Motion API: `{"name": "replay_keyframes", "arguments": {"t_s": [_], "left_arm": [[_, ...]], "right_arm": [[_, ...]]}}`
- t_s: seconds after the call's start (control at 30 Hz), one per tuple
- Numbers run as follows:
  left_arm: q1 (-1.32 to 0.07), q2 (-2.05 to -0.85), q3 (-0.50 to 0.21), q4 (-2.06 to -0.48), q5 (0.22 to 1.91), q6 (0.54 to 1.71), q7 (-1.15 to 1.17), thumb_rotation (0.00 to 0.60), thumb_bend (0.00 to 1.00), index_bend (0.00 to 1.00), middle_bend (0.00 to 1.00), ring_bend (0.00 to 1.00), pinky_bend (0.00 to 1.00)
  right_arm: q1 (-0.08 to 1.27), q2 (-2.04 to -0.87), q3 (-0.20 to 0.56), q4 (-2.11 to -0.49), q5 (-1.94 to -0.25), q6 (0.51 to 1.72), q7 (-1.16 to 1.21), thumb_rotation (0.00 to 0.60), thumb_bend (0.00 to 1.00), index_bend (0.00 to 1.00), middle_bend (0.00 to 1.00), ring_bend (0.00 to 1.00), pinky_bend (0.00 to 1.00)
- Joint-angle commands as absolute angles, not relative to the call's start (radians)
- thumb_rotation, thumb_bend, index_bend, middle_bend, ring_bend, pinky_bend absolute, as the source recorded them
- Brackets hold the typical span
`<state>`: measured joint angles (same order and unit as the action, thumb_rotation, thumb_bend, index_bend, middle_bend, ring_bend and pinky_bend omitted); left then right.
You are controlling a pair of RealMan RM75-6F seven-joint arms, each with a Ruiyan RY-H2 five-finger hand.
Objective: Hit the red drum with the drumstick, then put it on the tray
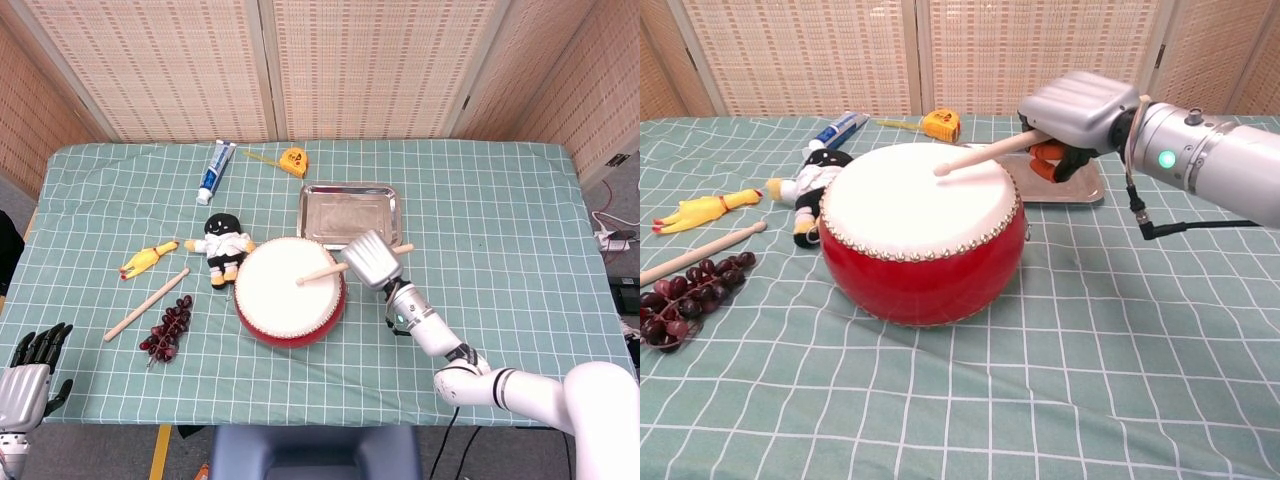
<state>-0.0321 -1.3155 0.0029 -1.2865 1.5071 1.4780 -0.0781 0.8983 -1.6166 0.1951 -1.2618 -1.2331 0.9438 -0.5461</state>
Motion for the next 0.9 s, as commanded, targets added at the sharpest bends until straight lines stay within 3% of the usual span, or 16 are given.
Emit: {"name": "replay_keyframes", "arguments": {"t_s": [0.03,0.23,0.7,0.9], "left_arm": [[-0.032,-1.315,0.002,-1.287,1.508,1.480,-0.079,0.600,0.31,0.08,0.05,0.08,0.02],[-0.032,-1.315,0.003,-1.288,1.509,1.479,-0.079,0.600,0.31,0.08,0.05,0.08,0.02],[-0.034,-1.317,0.003,-1.288,1.509,1.478,-0.077,0.600,0.31,0.08,0.05,0.08,0.02],[-0.032,-1.318,0.002,-1.284,1.505,1.479,-0.081,0.600,0.31,0.08,0.05,0.08,0.02]], "right_arm": [[0.890,-1.612,0.204,-1.266,-1.252,0.976,-0.491,0.600,0.53,1.00,1.00,1.00,1.00],[0.870,-1.608,0.220,-1.266,-1.277,1.002,-0.349,0.600,0.53,1.00,1.00,1.00,1.00],[0.903,-1.618,0.168,-1.251,-1.169,0.926,-0.722,0.600,0.53,1.00,1.00,1.00,1.00],[0.869,-1.635,0.225,-1.255,-1.266,1.031,-0.397,0.600,0.53,1.00,1.00,1.00,1.00]]}}
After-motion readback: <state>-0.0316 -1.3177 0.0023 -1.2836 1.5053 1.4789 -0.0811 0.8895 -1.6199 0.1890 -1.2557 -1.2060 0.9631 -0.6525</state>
